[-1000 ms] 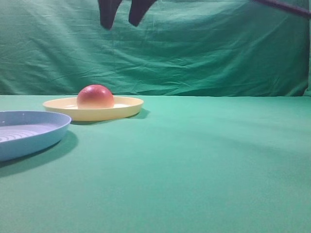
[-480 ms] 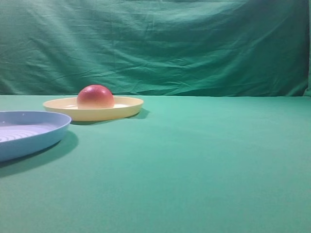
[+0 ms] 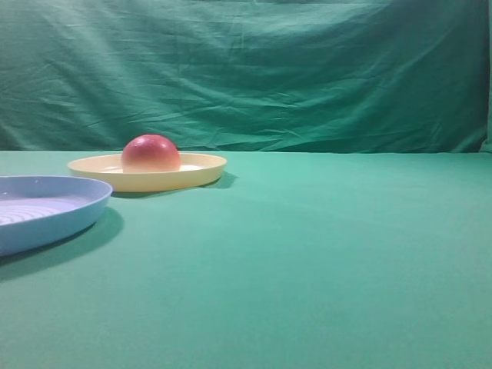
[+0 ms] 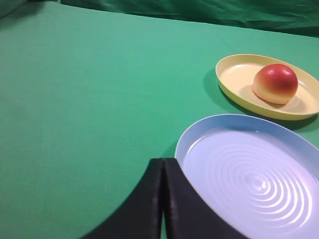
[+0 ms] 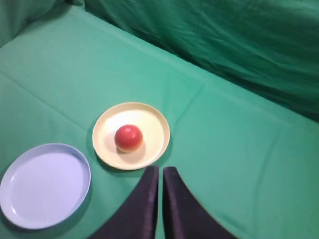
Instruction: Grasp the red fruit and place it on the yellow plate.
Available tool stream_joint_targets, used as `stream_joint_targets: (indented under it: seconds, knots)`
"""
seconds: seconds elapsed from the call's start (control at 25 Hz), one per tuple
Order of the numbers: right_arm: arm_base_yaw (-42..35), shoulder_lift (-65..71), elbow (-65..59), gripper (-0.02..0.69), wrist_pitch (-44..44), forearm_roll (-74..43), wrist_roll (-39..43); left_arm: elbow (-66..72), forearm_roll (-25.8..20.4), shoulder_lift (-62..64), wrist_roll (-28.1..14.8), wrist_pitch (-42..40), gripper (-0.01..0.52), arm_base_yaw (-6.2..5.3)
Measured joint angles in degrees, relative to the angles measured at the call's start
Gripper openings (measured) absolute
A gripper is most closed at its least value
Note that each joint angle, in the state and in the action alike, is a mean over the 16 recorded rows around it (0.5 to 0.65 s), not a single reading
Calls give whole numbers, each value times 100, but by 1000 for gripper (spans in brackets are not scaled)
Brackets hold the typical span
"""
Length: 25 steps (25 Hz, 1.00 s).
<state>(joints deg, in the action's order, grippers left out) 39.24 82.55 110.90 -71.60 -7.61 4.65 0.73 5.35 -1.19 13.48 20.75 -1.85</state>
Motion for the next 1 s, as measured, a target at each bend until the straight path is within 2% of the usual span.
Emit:
stream_joint_targets:
  seconds: [0.4,1.0]
  knots:
    - [-462,-2642,-3130,0,1127,59,217,0,0,0,0,0,0,0]
    - [-2575,-5875,-7028,0,3360,166,-156,0,0,0,0,0,0,0]
